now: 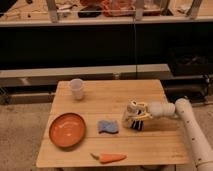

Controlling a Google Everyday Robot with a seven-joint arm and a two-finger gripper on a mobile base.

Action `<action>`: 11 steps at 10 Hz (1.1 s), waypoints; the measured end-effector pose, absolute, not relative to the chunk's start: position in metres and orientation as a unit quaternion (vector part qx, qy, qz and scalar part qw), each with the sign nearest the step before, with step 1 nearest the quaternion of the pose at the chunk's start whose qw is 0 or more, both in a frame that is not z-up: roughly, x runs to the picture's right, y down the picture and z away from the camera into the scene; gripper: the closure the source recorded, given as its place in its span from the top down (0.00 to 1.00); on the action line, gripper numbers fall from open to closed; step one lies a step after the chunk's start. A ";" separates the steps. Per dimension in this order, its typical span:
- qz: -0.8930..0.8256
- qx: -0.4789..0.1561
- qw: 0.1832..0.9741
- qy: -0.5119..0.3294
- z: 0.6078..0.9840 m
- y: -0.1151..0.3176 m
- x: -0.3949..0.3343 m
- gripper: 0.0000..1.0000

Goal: Stand the bottle upright

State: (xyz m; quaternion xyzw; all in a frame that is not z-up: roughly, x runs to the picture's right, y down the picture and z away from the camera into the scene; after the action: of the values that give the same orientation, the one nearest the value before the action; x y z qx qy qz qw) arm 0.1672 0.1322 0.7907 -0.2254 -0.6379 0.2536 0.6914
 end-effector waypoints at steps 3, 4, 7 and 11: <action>0.254 -0.227 0.691 -0.637 0.791 0.133 0.167 0.34; 0.256 -0.228 0.689 -0.638 0.791 0.135 0.167 0.33; 0.259 -0.228 0.686 -0.640 0.790 0.137 0.171 0.17; 0.260 -0.233 0.684 -0.640 0.789 0.141 0.171 0.24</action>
State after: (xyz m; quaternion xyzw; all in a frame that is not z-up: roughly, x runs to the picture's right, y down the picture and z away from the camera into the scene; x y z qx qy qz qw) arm 0.1707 0.1409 0.7892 -0.2326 -0.6401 0.2601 0.6844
